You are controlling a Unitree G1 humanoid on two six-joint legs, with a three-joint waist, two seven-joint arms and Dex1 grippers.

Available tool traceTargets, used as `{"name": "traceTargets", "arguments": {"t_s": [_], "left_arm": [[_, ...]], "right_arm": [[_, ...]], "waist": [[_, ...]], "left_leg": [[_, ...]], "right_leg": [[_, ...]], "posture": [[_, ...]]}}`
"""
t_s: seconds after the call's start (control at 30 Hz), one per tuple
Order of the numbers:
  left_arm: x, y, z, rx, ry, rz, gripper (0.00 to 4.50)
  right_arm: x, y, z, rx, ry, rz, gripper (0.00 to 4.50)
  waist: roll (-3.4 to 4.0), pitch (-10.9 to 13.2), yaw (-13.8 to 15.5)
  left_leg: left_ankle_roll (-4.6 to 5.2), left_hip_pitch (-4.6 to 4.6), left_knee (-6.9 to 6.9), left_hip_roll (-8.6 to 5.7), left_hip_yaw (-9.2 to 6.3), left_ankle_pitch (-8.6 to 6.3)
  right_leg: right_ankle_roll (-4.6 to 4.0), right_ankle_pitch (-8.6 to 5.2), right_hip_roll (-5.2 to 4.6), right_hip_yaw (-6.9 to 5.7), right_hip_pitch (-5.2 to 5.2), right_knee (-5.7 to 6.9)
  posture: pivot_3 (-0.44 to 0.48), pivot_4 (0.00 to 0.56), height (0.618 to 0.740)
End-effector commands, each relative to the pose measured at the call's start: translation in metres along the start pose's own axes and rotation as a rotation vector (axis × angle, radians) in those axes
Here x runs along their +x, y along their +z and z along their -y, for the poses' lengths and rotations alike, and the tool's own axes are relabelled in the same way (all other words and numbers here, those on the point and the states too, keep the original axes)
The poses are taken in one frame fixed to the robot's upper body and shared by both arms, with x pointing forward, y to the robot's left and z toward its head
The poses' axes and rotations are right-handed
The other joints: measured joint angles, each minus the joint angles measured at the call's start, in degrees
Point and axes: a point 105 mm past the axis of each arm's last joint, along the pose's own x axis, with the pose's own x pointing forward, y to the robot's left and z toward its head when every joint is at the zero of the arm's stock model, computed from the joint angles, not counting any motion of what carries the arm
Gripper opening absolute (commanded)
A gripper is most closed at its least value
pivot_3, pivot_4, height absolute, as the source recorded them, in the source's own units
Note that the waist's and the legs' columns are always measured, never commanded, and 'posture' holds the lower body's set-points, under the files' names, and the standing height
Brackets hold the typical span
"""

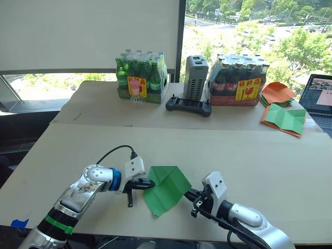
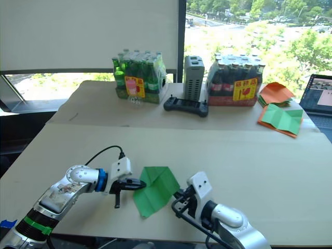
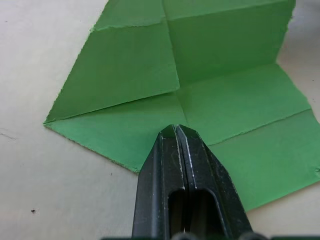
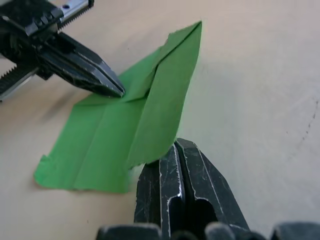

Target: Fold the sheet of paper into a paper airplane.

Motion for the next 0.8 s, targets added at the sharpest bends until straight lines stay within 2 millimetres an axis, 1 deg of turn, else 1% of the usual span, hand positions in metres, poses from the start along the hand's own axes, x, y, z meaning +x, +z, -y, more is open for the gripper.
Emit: {"name": "traceTargets", "arguments": {"t_s": [0.03, 0.23, 0.37, 0.43, 0.63, 0.8], "left_arm": [[-0.002, 0.001, -0.006, 0.014, 0.011, -0.018, 0.04], [0.003, 0.012, -0.01, 0.047, -0.013, -0.003, 0.04], [0.008, 0.013, -0.011, 0.065, -0.04, -0.002, 0.04], [0.011, 0.014, -0.01, 0.076, -0.054, 0.001, 0.04], [0.027, 0.023, -0.006, 0.112, -0.108, 0.04, 0.04], [0.035, 0.025, -0.011, 0.111, -0.106, 0.059, 0.04]], "right_arm": [[0.01, 0.011, -0.006, -0.029, 0.057, 0.055, 0.0], [0.026, 0.012, -0.013, -0.062, 0.133, 0.05, 0.0], [0.032, 0.012, -0.015, -0.079, 0.155, 0.048, 0.0], [0.033, 0.013, -0.016, -0.085, 0.162, 0.047, 0.0], [0.035, 0.013, -0.021, -0.083, 0.176, 0.047, 0.0], [0.036, 0.014, -0.022, -0.087, 0.18, 0.047, 0.0]], "waist": [[0.0, 0.0, -0.2], [0.0, 0.0, -0.5], [0.0, 0.0, -0.5], [0.0, 0.0, -0.5], [0.0, 0.0, -0.4], [0.0, 0.0, -0.5]], "left_leg": [[0.0, 0.0, 0.0, 0.0, 0.0, 0.0], [-0.02, -0.03, 0.0, 0.0, -0.01, 0.01], [-0.03, -0.06, 0.01, -0.01, -0.02, 0.02], [-0.05, -0.07, 0.01, -0.01, -0.02, 0.03], [-0.05, -0.09, 0.05, -0.03, -0.04, 0.03], [-0.05, -0.08, 0.05, -0.02, -0.04, 0.03]], "right_leg": [[0.0, 0.0, 0.0, 0.0, -0.01, 0.01], [0.0, 0.0, 0.0, -0.01, -0.04, 0.04], [0.0, 0.0, 0.0, -0.01, -0.07, 0.05], [0.0, 0.0, 0.01, -0.01, -0.08, 0.06], [0.0, 0.0, -0.01, -0.02, -0.07, 0.07], [0.0, 0.0, -0.01, -0.01, -0.07, 0.08]], "posture": [[0.0, 0.15, 0.675], [0.0, 0.15, 0.675], [0.0, 0.15, 0.675], [0.0, 0.15, 0.675], [0.0, 0.15, 0.675], [0.0, 0.15, 0.675]]}}
